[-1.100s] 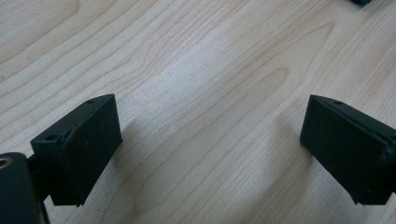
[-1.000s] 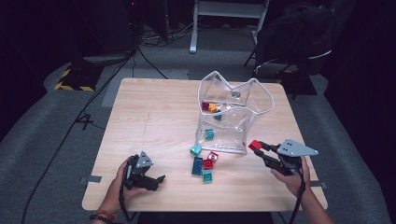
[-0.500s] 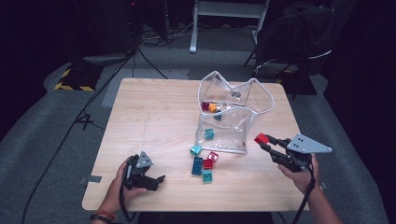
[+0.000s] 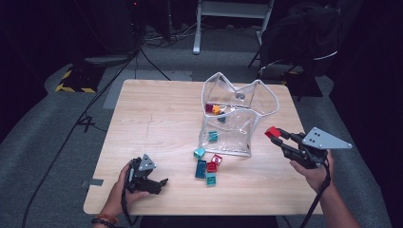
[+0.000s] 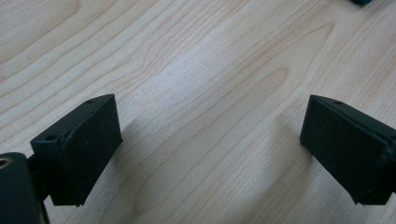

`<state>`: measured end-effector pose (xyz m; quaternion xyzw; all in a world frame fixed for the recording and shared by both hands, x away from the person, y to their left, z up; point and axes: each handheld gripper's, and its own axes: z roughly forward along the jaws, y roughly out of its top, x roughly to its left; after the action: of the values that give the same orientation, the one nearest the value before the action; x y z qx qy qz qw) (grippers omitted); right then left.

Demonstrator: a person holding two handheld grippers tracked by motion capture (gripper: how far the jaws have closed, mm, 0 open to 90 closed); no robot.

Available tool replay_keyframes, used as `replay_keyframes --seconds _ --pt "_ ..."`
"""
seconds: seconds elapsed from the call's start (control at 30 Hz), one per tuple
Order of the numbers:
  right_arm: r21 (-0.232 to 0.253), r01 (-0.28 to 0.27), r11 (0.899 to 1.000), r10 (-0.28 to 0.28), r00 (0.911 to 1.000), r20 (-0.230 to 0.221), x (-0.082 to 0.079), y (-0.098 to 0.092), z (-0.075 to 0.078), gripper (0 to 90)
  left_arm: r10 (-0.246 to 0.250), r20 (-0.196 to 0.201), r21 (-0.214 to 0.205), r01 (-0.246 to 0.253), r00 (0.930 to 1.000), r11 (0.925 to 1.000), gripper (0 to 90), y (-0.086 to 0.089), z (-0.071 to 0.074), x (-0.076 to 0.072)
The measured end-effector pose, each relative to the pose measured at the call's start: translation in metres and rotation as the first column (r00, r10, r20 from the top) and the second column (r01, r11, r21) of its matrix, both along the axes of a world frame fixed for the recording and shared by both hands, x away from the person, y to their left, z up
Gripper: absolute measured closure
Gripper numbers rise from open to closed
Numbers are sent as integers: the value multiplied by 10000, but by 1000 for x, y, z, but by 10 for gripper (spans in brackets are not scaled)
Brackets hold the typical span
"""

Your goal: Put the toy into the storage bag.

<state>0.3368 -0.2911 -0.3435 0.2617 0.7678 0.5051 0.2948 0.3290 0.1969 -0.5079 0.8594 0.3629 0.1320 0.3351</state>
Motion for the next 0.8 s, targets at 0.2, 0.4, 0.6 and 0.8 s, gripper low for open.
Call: replay_keyframes --seconds 0.2,0.4,0.6,0.8 --pt "174 11 9998 -14 9999 163 2 0 11 680 0 2 -2 0 10000 10000 56 0 0 0" --pt "190 94 9998 -102 9991 405 5 2 24 680 2 2 -4 -2 10000 10000 56 0 0 0" --pt "255 208 9995 -220 9986 484 12 4 32 680 -1 2 -3 1 10000 10000 56 0 0 0" --pt "398 377 9985 -393 9984 403 26 9 40 680 0 2 0 0 10000 10000 56 0 0 0"
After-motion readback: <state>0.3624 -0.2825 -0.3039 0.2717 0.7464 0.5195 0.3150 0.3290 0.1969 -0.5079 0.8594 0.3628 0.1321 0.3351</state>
